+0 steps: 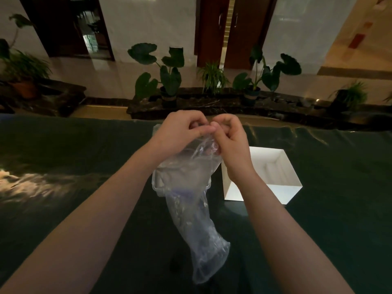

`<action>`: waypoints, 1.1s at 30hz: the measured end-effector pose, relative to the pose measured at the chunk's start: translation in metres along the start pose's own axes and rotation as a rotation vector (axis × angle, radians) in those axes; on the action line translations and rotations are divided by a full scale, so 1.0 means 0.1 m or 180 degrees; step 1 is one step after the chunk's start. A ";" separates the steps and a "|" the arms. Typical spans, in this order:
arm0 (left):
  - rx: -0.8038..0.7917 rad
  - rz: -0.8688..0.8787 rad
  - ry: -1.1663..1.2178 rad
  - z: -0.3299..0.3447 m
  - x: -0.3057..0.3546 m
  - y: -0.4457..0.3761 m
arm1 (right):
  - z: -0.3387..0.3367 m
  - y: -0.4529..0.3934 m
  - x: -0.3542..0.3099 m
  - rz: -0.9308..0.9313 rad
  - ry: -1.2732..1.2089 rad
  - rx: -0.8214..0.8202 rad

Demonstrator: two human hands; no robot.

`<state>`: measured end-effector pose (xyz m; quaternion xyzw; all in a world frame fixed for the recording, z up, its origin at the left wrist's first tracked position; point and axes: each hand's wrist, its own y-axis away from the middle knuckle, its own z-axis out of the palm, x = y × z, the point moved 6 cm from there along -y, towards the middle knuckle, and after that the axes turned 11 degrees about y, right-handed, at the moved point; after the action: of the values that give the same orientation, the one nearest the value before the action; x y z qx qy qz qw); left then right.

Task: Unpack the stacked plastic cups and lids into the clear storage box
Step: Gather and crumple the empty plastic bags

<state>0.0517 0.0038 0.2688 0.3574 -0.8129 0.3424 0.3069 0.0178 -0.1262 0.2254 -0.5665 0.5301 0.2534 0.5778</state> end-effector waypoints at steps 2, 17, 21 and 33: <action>-0.0069 0.0164 0.0096 0.00 0.06 0.00 | 0.00 0.02 0.12 0.0211 -0.0379 -0.0269; 0.1513 0.0520 0.0247 -0.66 0.05 0.05 | 0.33 0.72 1.00 0.1365 0.0812 -0.1836; 0.1605 0.0593 -0.0124 -0.79 0.10 0.07 | 0.27 0.84 1.27 0.1505 0.0879 -0.1699; 0.2090 -0.0250 -0.0163 -0.95 -0.80 0.51 | -0.44 1.23 2.23 0.1877 0.1910 -0.1308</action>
<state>0.0799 0.1329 0.2473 0.4767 -0.6522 0.5650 0.1678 -0.0374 -0.2072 -0.0141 -0.5427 0.7510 0.3314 0.1782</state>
